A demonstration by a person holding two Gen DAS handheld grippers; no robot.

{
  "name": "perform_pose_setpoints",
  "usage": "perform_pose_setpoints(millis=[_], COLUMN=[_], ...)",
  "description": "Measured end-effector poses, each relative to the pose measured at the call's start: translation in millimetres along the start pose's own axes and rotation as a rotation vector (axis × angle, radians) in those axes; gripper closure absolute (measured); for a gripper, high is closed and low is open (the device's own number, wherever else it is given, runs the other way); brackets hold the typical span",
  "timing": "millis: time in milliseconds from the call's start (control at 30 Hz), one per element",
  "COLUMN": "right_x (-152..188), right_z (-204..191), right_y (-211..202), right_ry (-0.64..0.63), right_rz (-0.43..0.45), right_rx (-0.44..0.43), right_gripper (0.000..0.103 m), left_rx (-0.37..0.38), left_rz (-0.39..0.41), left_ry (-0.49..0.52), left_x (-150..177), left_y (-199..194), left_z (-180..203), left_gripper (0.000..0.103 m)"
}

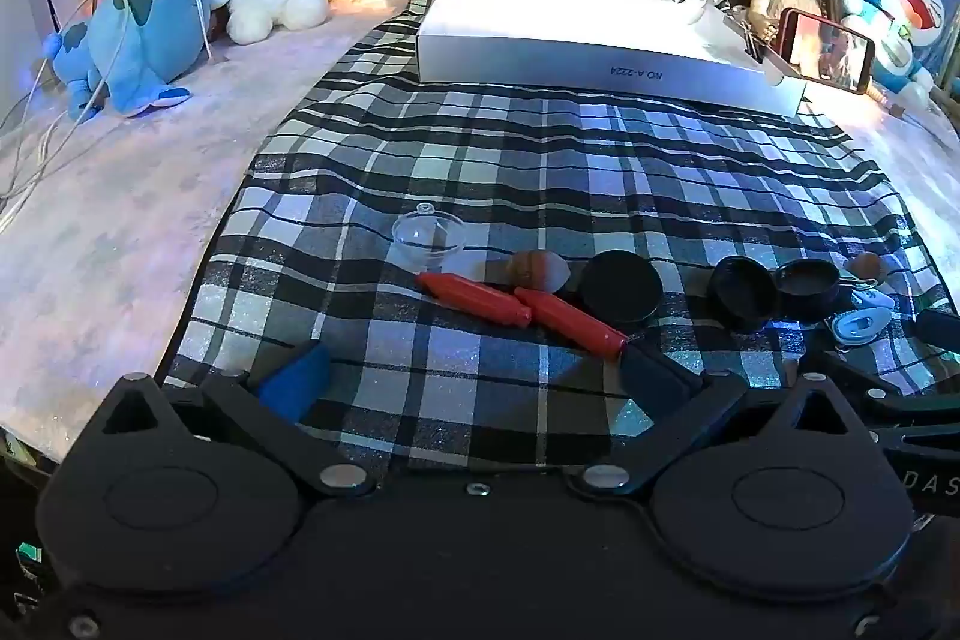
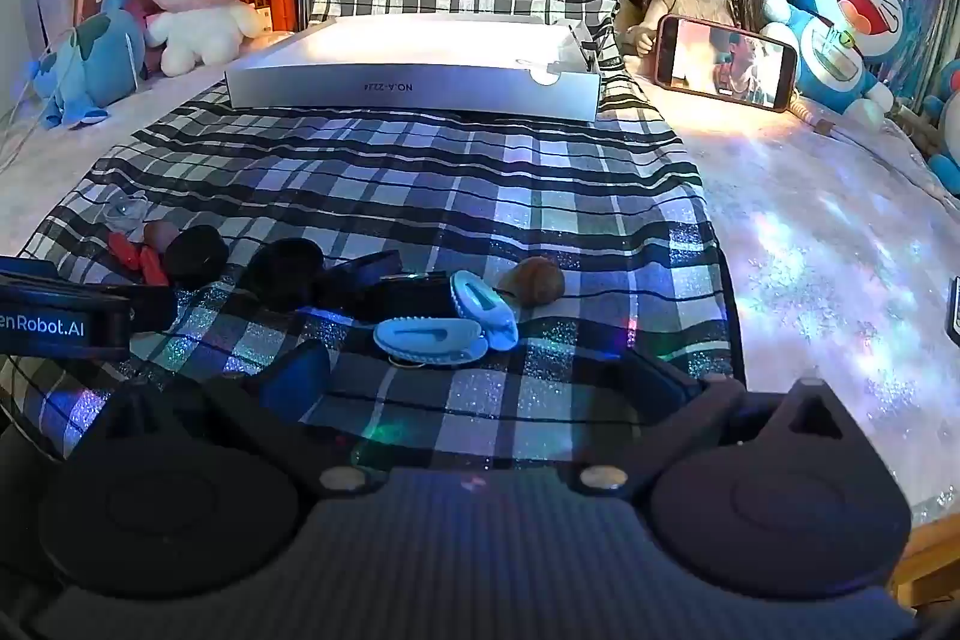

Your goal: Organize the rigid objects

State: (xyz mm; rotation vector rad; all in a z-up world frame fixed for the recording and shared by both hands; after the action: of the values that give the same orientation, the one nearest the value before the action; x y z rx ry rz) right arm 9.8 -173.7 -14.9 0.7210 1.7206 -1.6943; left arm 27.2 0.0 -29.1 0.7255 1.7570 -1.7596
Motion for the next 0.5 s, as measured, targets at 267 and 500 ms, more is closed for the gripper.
perform_pose_setpoints(millis=[267,500], right_x=[-0.3,-1.3], right_z=[-0.2,-0.6], right_y=[0.2,-0.4], right_ry=[0.003,-0.002], right_rz=[0.01,-0.002], right_rx=[0.001,-0.004], right_gripper=[0.0,0.0], left_rx=[0.011,0.0], left_rz=[0.005,-0.003], left_ry=[0.012,0.001], left_x=[1.4,0.2], left_y=[-1.0,0.2], left_z=[0.3,0.0], left_gripper=[0.0,0.0])
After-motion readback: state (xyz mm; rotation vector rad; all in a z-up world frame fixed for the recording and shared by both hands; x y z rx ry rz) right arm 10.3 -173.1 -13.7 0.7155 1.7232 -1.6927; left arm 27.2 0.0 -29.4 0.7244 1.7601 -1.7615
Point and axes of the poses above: each gripper's, at about its wrist camera, not at the fingertips, and y roughly the way its jaws point, z to its right, x to its underside, the point moved 4 cm from there along y, roughly the way its jaws point, and after that the axes turned 2 degrees about z, right-handed, at the moved point
